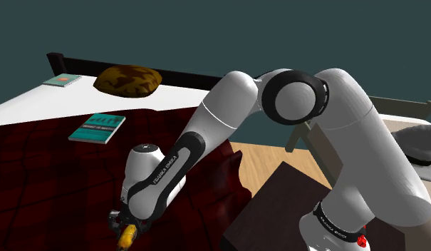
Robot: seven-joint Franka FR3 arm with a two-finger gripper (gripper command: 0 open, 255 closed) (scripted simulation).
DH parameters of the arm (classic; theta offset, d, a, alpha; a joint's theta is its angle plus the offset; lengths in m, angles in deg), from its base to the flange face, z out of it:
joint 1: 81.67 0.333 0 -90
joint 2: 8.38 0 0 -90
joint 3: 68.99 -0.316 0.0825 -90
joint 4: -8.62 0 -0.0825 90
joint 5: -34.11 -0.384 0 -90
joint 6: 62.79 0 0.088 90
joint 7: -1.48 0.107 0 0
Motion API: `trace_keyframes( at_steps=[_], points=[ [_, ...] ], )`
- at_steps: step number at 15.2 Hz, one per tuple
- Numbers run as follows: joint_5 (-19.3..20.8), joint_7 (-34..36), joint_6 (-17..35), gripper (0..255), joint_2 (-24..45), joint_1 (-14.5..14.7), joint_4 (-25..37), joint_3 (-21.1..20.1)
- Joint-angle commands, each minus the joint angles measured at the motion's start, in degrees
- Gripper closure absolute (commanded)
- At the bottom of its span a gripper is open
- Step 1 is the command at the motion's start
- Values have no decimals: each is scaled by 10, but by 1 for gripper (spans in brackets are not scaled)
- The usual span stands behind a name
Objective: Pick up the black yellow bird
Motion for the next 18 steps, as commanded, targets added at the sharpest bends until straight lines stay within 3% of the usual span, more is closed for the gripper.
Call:
trace_keyframes(
  at_steps=[1, 5, 18],
  points=[
    [0, 0, 0, 255, 0, 0, 0, 0],
    [0, 0, 0, 255, 0, 0, 0, 0],
    [-9, 16, -50, 255, -90, -14, -37, -13]
  ],
)
